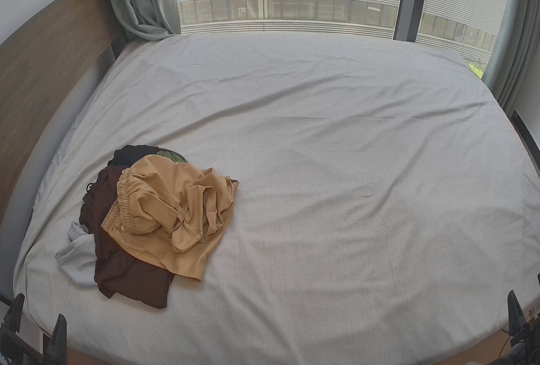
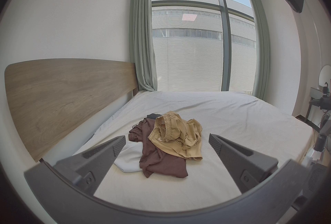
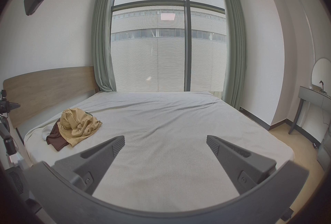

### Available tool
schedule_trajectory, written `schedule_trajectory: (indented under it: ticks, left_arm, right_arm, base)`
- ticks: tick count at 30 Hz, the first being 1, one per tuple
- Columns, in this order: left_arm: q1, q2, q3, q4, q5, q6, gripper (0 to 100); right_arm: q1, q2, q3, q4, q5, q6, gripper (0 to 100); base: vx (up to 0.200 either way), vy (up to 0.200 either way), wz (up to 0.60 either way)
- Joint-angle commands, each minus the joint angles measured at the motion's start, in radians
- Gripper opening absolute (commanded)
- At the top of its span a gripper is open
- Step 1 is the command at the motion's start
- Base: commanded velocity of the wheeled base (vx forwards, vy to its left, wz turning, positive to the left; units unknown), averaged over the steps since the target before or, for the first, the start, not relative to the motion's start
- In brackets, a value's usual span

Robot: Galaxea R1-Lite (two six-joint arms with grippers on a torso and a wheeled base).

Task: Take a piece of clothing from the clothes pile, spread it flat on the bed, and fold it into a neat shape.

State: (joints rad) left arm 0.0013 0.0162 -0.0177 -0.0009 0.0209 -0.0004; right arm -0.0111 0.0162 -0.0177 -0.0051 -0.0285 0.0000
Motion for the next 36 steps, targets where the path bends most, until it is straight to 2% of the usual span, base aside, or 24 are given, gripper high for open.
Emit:
schedule_trajectory:
  ticks: [1,25,28,29,34,36]
  left_arm:
    - [0.000,-0.013,0.018,-0.001,0.001,0.000,100]
    - [0.000,-0.015,0.018,-0.024,0.004,-0.001,100]
    - [0.005,0.013,-0.105,-0.082,0.025,0.003,100]
    - [-0.012,0.067,-0.143,-0.079,0.027,0.002,100]
    - [-0.109,0.168,-0.107,-0.077,-0.007,-0.016,100]
    - [-0.155,0.220,-0.133,-0.079,-0.015,-0.067,100]
  right_arm:
    - [0.000,-0.009,0.018,-0.001,0.002,-0.002,100]
    - [0.000,-0.009,0.018,-0.001,0.001,0.006,100]
    - [0.000,-0.009,0.018,-0.001,0.001,0.006,100]
    - [0.000,-0.009,0.018,-0.001,0.002,0.006,100]
    - [0.002,-0.010,0.018,-0.003,0.002,0.006,100]
    - [0.002,-0.009,0.018,-0.003,0.002,0.006,100]
  base:
    - [0.000,0.000,0.00]
    - [0.000,0.000,0.00]
    - [0.000,0.000,0.00]
    - [0.000,0.000,0.00]
    - [0.000,0.000,0.00]
    - [0.000,0.000,0.00]
